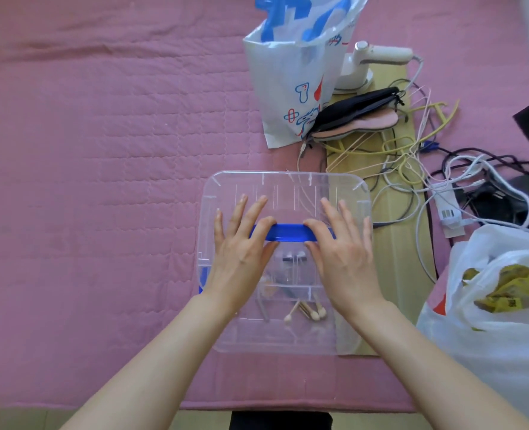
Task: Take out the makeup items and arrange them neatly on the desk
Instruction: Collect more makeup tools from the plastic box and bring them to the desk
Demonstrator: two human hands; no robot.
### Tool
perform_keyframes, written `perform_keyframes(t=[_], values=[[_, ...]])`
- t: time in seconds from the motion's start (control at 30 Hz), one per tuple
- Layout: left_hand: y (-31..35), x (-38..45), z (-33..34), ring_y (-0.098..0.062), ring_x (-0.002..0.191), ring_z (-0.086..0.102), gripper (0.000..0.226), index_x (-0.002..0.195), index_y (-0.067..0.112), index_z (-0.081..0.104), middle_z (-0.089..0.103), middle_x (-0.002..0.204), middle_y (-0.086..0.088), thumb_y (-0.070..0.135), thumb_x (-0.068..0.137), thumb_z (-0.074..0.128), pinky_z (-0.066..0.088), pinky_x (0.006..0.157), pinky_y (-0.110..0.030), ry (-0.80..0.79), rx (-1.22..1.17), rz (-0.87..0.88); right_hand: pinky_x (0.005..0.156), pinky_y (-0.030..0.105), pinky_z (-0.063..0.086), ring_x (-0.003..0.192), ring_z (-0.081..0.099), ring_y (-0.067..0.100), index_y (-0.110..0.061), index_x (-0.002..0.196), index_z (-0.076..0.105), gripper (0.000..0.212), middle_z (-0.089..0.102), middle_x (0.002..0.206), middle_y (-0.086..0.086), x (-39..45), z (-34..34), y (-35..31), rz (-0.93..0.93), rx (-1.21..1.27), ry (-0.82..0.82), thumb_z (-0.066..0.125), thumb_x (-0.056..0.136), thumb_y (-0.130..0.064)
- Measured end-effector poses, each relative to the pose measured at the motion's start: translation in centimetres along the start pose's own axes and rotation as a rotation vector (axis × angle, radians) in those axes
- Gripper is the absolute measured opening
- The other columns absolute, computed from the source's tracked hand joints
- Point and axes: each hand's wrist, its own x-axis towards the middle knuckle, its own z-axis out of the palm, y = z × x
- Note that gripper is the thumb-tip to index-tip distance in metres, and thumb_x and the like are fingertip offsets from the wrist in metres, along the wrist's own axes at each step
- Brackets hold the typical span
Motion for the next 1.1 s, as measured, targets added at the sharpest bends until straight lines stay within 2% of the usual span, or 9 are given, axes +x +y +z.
perform_keyframes(t=[0.37,0.53,0.77,0.97,1.1], values=[[-3.5,9.4,1.3,-0.027,0.148,0.01,0.023,0.119,0.015,0.053,0.028,0.155,-0.001,0.021,0.097,0.051,0.008,0.115,-0.059,-0.075,0.042,0.012,0.113,0.06,0.018,0.146,0.019,0.027,-0.023,0.117,0.059,0.029,0.032,0.154,0.003,10.2,1.7,1.4,0.044,0.091,-0.017,0.064,0.089,-0.026],[-5.8,11.9,4.2,-0.022,0.137,0.029,0.029,0.126,0.017,0.052,0.04,0.145,0.001,0.024,0.098,0.047,0.026,0.108,-0.047,-0.214,0.132,0.033,0.111,0.05,0.027,0.136,0.034,0.023,-0.023,0.124,0.06,0.035,0.043,0.144,0.004,13.1,5.1,3.2,0.035,0.063,-0.15,0.061,0.089,-0.03],[-6.7,14.2,7.7,-0.024,0.128,0.035,0.022,0.116,0.015,0.054,0.045,0.136,0.001,0.02,0.095,0.049,0.035,0.1,-0.044,-0.278,0.166,0.054,0.096,0.045,0.043,0.12,0.045,0.03,-0.014,0.113,0.062,0.028,0.047,0.131,0.008,15.4,8.2,5.3,0.044,0.04,-0.252,0.063,0.087,-0.023],[-7.7,15.1,10.3,-0.028,0.127,0.033,0.033,0.126,0.017,0.047,0.038,0.139,-0.001,0.005,0.095,0.045,0.048,0.086,-0.047,-0.534,0.222,0.092,0.095,0.043,0.044,0.118,0.041,0.032,-0.012,0.111,0.063,0.027,0.045,0.128,0.01,16.4,10.3,6.7,0.055,-0.032,-0.375,0.062,0.085,-0.019],[-8.4,14.9,11.4,-0.03,0.133,0.026,0.038,0.131,0.018,0.043,0.028,0.148,-0.002,0.005,0.096,0.044,0.049,0.09,-0.047,-0.615,0.254,0.11,0.096,0.044,0.043,0.125,0.035,0.033,-0.01,0.112,0.062,0.027,0.041,0.133,0.01,16.1,11.2,7.2,0.043,-0.084,-0.426,0.064,0.086,-0.017]])
